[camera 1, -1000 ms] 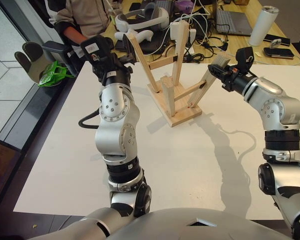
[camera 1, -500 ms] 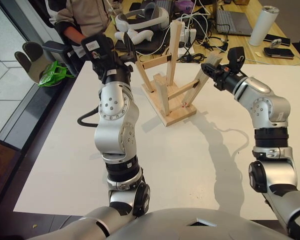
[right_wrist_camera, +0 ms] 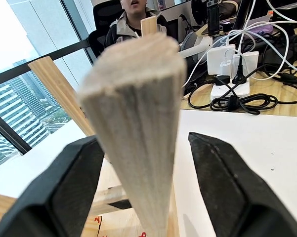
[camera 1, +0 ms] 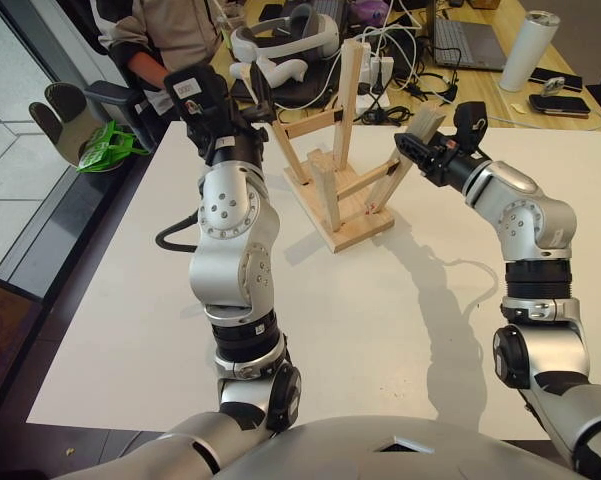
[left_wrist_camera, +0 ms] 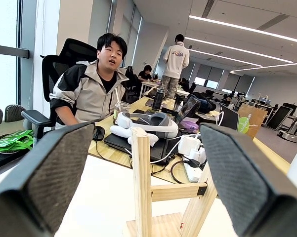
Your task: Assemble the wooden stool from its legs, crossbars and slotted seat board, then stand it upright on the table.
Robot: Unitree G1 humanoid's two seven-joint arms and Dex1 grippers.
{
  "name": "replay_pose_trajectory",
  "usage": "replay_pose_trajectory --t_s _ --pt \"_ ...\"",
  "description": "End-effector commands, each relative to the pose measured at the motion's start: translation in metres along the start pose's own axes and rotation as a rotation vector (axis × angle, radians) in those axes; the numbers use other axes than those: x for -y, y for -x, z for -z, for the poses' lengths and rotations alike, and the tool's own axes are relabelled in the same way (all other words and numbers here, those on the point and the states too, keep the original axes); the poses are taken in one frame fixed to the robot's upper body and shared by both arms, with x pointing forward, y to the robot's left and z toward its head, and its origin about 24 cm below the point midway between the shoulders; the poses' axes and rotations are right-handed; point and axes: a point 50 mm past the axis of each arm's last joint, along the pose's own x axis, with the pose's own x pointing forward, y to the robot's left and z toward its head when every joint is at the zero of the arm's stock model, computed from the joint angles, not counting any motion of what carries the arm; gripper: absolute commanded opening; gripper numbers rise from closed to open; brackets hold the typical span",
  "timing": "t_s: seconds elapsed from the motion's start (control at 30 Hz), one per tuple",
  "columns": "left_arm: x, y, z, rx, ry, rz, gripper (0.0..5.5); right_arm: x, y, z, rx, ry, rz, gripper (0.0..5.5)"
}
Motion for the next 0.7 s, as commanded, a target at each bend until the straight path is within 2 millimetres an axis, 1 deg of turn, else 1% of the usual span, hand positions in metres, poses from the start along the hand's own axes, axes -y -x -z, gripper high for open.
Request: replay_pose_trajectory --t_s 0.03,0.17,0.2,0.23,0.27,0.33,0.37,0.4,0.47,0.53,0.63,0.7 --pt "-0.004 0.001 0.000 -0.010 -0.009 -0.015 3.90 0.009 0.014 -0.041 0.158 0.001 0.035 3.01" --pt "-0.005 0.002 0.000 -0.009 -0.010 -0.026 3.90 0.014 0.033 -0.103 0.468 -0.050 0.044 3.01" --pt "-0.005 0.002 0.000 -0.010 -0.008 -0.025 3.90 0.012 0.036 -0.117 0.532 -0.055 0.035 3.01" --pt "-0.004 0.002 0.000 -0.012 -0.007 -0.023 3.90 0.003 0.037 -0.129 0.585 -0.057 -0.004 3.01" --pt "-0.004 0.002 0.001 -0.014 -0.007 -0.019 3.90 -0.007 0.037 -0.137 0.616 -0.056 -0.051 3.01" --pt "-0.003 0.001 0.000 -0.018 -0.010 -0.006 3.90 -0.034 0.034 -0.138 0.624 -0.024 -0.153 3.01" --pt "-0.002 0.000 0.000 -0.019 -0.011 0.000 3.90 -0.046 0.032 -0.135 0.615 -0.017 -0.193 3.01" --pt "-0.003 0.000 0.000 -0.021 -0.014 0.000 3.90 -0.057 0.027 -0.127 0.584 -0.015 -0.232 3.01" --pt "-0.004 -0.002 -0.001 -0.025 -0.017 0.003 3.90 -0.067 0.016 -0.104 0.499 -0.007 -0.246 3.01" --pt "-0.005 -0.003 -0.001 -0.030 -0.020 0.007 3.90 -0.066 0.002 -0.071 0.376 0.013 -0.187 3.01" --pt "-0.005 -0.005 -0.002 -0.040 -0.025 0.022 3.90 -0.058 -0.019 -0.019 0.175 0.004 -0.060 3.01" --pt "-0.005 -0.006 -0.002 -0.045 -0.028 0.034 3.90 -0.052 -0.028 0.012 0.031 0.007 0.002 3.01"
